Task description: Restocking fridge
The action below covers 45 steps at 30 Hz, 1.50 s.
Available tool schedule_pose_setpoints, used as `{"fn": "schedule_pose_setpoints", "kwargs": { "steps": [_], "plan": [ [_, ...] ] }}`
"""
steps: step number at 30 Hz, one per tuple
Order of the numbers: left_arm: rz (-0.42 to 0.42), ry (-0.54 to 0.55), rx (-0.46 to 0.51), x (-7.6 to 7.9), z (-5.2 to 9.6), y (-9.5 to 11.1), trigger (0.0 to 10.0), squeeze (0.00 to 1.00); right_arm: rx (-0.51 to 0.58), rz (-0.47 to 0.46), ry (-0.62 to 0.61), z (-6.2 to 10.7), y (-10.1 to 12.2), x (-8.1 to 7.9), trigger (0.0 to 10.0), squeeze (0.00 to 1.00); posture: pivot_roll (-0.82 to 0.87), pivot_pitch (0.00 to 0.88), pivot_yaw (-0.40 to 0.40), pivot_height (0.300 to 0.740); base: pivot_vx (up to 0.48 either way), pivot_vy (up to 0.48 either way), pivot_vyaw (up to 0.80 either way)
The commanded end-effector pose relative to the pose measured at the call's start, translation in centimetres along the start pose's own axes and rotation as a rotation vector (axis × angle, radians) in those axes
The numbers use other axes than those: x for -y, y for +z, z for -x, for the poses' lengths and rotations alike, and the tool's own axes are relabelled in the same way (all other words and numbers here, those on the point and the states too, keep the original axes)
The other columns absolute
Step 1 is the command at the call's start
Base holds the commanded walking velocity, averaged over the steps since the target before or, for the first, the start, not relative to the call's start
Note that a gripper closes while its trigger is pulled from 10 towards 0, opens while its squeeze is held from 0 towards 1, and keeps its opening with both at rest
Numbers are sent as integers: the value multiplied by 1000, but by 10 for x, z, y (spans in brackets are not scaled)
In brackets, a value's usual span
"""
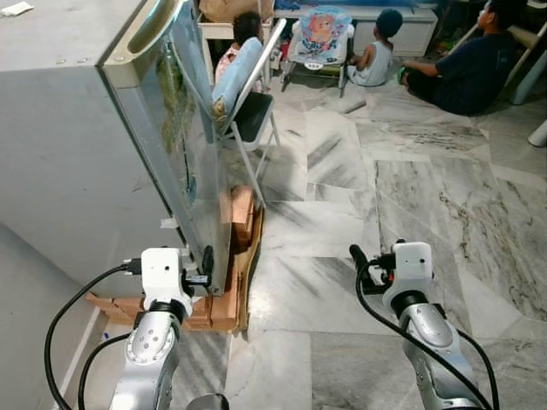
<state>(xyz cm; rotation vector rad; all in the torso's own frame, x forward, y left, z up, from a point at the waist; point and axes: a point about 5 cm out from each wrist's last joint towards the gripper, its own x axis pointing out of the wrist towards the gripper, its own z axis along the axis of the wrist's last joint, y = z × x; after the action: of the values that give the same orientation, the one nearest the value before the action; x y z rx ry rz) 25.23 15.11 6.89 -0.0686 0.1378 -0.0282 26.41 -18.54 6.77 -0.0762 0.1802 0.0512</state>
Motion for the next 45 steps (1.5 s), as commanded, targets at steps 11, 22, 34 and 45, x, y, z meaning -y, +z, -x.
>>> {"fn": "schedule_pose_setpoints", "kwargs": {
  "steps": [11,22,34,45],
  "plan": [
    [12,47,42,-13,-39,15,10000,0,-18,14,-3,17,1,6,10000,0,-117,185,-12,740,0,0,0],
    [-17,140,99,-21,-88,44,10000,0,-46,47,-13,36,4,18,10000,0,-171,220,-17,740,0,0,0],
    [-20,273,106,-42,-96,49,10000,0,-55,57,1,41,7,15,10000,0,-188,225,-18,740,0,0,0],
    [-20,62,155,-5,-113,71,10000,0,-130,78,-12,45,-8,20,10000,0,-187,215,-8,740,0,0,0]
  ]
}}
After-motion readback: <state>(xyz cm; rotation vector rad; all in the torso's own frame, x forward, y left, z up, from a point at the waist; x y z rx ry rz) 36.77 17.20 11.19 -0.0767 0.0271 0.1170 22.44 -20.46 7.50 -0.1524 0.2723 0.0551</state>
